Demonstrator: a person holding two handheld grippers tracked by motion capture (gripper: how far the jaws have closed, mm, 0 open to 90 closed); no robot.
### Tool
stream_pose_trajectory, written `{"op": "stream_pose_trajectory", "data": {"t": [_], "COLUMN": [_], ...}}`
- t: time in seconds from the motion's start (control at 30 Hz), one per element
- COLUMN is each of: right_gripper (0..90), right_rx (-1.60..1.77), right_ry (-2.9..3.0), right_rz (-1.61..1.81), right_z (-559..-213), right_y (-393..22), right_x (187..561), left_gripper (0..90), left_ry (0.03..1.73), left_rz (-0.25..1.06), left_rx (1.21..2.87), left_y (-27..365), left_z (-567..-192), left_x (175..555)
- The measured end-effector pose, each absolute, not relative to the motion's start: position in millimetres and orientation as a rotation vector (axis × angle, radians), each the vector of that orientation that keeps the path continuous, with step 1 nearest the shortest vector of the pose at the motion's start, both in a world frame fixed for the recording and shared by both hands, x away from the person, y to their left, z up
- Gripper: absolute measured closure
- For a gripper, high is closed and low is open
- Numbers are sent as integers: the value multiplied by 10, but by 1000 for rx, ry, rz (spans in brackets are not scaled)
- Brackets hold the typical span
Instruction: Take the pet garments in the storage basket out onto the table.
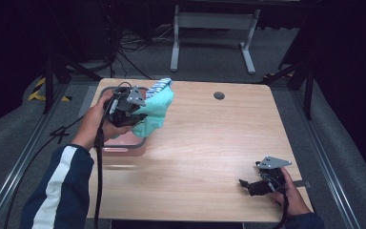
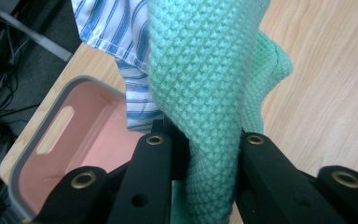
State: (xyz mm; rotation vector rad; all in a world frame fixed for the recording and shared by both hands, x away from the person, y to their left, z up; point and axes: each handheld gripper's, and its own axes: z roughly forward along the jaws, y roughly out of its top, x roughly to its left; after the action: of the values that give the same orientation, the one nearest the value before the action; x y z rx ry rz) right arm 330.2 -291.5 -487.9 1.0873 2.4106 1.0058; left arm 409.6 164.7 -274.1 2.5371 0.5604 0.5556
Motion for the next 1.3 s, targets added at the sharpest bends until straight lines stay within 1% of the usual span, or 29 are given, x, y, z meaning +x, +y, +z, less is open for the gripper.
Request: {"op": "stream_pose_trajectory", "data": {"t": [0.4,0.87,1.07,1.3], "right_gripper": [7,7,7,7], "right_rx": [1088,1085,1085,1084], "right_ry": [2411,2410,2410,2410], "right_rz": [1006,1006,1006,1006], "right_z": [-4878,-4879,-4879,-4879], "right_y": [-2915,-2916,-2916,-2916], "right_x": [3301,3303,3302,3303], "left_gripper": [806,806,806,806], "left_ry": [460,366,340,355], "left_rz": [519,425,369,300], "left_rx": [2580,2636,2651,2649], "left_y": [1260,774,593,456], "left_z": [-2814,-3054,-3204,-3425], "left_x": [4138,4203,4232,4271]}}
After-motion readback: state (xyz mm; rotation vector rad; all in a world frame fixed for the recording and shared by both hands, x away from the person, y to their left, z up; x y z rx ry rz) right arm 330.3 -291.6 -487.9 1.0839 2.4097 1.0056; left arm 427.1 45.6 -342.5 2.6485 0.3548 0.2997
